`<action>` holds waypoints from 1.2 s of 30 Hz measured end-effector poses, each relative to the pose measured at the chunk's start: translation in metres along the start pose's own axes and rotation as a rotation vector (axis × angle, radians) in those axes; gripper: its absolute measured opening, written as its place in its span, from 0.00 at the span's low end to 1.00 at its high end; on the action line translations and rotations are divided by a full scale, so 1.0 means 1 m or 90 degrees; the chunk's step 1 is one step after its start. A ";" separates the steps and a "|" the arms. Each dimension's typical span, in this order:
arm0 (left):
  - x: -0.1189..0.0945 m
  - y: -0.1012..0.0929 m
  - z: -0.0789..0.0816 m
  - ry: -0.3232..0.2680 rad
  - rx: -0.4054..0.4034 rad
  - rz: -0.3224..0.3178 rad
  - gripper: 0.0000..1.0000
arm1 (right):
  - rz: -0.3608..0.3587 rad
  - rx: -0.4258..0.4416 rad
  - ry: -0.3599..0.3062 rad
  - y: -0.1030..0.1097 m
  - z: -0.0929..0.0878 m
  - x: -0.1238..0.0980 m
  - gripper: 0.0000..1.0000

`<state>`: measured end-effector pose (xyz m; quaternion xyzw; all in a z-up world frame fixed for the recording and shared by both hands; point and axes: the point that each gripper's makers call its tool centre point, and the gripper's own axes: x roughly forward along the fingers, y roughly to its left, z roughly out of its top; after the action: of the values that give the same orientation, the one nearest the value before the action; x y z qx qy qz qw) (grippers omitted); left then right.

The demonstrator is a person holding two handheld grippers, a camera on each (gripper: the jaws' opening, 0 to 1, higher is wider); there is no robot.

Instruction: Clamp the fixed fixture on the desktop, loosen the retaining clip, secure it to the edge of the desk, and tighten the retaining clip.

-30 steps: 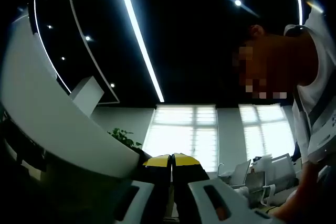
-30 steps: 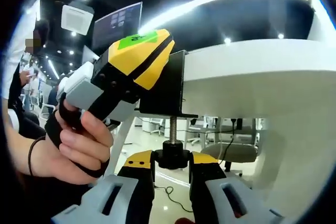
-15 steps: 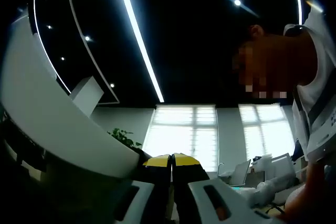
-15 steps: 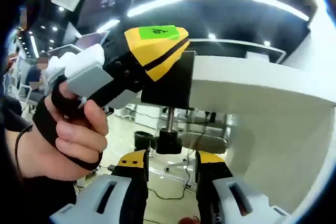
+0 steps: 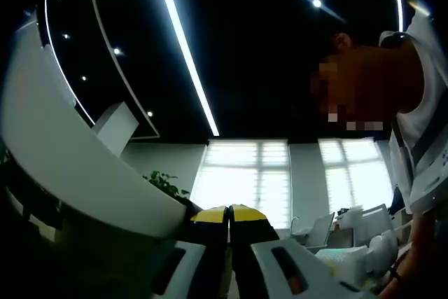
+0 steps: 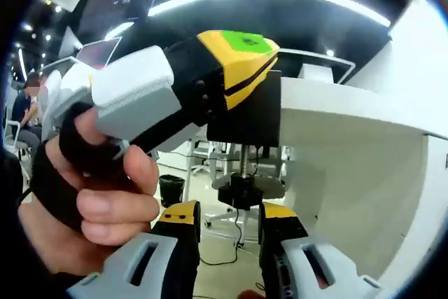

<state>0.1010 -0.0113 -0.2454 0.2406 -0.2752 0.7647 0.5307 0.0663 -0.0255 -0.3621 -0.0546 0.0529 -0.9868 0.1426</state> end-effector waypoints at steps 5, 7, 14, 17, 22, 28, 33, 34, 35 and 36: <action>0.000 0.000 0.000 0.000 -0.001 -0.002 0.01 | -0.003 -0.005 0.001 -0.002 -0.003 0.005 0.29; 0.000 0.000 0.000 -0.003 -0.001 -0.001 0.01 | -0.004 -0.005 0.003 -0.004 -0.003 0.007 0.26; 0.000 0.000 0.001 -0.007 -0.003 0.001 0.01 | 0.000 -0.020 0.013 -0.005 -0.005 0.005 0.15; 0.000 0.000 0.002 -0.011 -0.005 0.001 0.01 | 0.004 -0.028 0.012 -0.003 -0.006 0.005 0.14; 0.000 0.000 0.001 -0.009 -0.005 0.000 0.01 | 0.046 0.001 0.012 0.009 -0.005 0.005 0.28; 0.000 -0.001 0.001 -0.007 -0.004 0.001 0.01 | 0.048 0.010 0.016 0.012 -0.006 0.007 0.30; 0.000 0.000 0.001 -0.009 -0.005 0.002 0.01 | 0.040 0.026 0.024 -0.001 -0.003 0.007 0.30; 0.000 0.000 0.001 -0.009 -0.006 0.002 0.01 | 0.034 0.028 0.026 -0.002 -0.005 0.007 0.28; 0.000 0.000 0.001 -0.009 -0.006 0.002 0.01 | 0.032 0.029 0.027 -0.003 -0.005 0.007 0.26; 0.000 0.000 0.001 -0.009 -0.006 0.002 0.01 | 0.023 0.024 0.028 -0.009 -0.004 0.009 0.24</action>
<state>0.1014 -0.0120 -0.2449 0.2432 -0.2830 0.7624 0.5287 0.0551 -0.0196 -0.3640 -0.0290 0.0381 -0.9859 0.1605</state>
